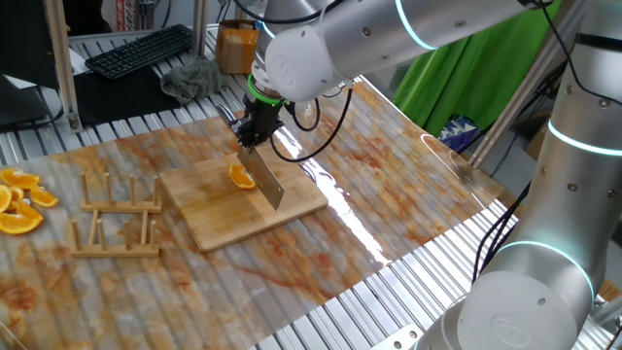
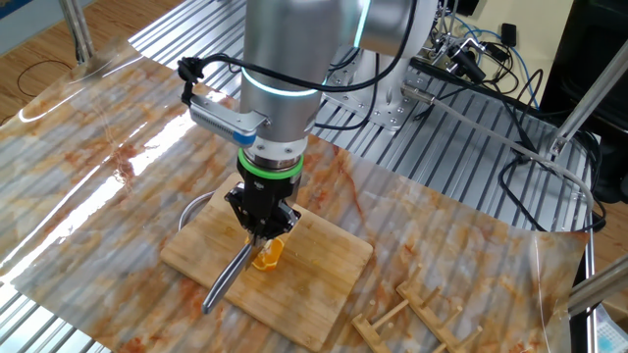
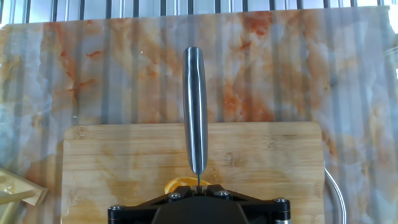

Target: Chop the orange

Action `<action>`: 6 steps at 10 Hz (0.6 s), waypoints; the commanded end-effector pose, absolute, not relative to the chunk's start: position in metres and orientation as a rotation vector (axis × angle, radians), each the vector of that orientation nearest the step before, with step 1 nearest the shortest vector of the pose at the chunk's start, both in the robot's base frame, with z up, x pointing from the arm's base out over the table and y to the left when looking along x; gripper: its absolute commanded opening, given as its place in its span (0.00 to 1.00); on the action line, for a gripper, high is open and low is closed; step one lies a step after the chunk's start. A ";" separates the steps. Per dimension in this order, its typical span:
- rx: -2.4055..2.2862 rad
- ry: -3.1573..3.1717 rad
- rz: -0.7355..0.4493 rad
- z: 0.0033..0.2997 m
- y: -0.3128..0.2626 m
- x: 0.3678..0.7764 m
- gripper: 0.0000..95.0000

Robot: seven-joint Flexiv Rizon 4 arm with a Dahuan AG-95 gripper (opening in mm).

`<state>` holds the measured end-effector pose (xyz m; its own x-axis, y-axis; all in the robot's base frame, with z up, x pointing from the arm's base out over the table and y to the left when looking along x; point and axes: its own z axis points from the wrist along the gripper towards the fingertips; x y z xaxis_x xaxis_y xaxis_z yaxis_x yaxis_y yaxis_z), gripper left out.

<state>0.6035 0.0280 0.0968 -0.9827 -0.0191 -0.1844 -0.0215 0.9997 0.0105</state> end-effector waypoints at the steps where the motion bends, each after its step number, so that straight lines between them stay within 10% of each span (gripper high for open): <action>1: -0.025 2.962 0.032 0.090 0.029 0.603 0.00; 6: -0.013 2.952 0.031 0.084 0.031 0.603 0.00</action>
<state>0.6033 0.0294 0.0929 -0.9809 -0.0057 -0.1945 -0.0094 0.9998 0.0181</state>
